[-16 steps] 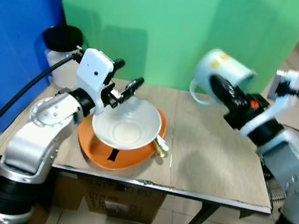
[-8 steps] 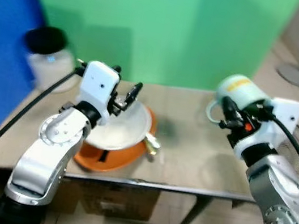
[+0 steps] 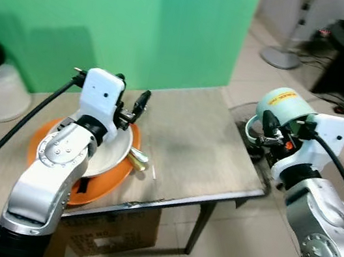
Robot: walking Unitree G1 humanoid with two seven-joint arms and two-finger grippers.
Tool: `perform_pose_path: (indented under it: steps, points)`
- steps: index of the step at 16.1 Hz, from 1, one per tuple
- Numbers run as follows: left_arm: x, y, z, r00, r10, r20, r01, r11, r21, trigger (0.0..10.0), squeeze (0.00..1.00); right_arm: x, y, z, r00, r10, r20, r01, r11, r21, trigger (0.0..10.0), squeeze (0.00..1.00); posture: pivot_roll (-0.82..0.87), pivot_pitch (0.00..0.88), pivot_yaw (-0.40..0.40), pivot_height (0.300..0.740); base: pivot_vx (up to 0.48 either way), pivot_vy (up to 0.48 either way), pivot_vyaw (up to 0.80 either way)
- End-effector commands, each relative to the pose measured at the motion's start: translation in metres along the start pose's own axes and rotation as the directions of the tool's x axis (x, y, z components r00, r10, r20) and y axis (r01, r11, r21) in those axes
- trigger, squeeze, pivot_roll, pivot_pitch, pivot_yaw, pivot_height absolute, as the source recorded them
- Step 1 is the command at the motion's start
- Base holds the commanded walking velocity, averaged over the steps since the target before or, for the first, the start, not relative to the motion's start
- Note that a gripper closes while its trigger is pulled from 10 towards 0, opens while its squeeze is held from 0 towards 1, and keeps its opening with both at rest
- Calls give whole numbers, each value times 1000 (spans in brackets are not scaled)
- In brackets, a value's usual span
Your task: Setting the table
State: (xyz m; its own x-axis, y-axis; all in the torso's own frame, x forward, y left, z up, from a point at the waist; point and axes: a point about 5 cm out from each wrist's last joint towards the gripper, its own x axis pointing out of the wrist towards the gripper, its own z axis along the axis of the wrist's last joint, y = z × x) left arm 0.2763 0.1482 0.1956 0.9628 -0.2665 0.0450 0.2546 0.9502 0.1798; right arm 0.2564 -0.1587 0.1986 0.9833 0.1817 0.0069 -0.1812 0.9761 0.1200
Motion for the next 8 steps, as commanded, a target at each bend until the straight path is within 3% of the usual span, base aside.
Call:
perform_pose_path:
  steps: [1, 6, 8]
  points:
    - [-3, 5, 1, 1000, 28, -10, -28, 1000, 2, 10000, 0, 0, 2, 1, 1000, 11, 15, -11, 1000, 2, 10000, 0, 96, 0, 39, 740, 0, 0, -800]
    - [-2, 2, -3, 999, 37, -19, -38, 999, -29, 10000, 0, 1, 4, 1, 999, 29, 21, -29, 1000, 11, 10000, 0, 88, 0, 40, 740, 0, 0, -800]
    - [-2, 2, -4, 998, 49, -26, -50, 997, -56, 10000, 0, 2, 4, -1, 1000, 20, -5, -21, 999, -28, 10000, 0, 80, 0, 45, 740, 0, 0, -800]
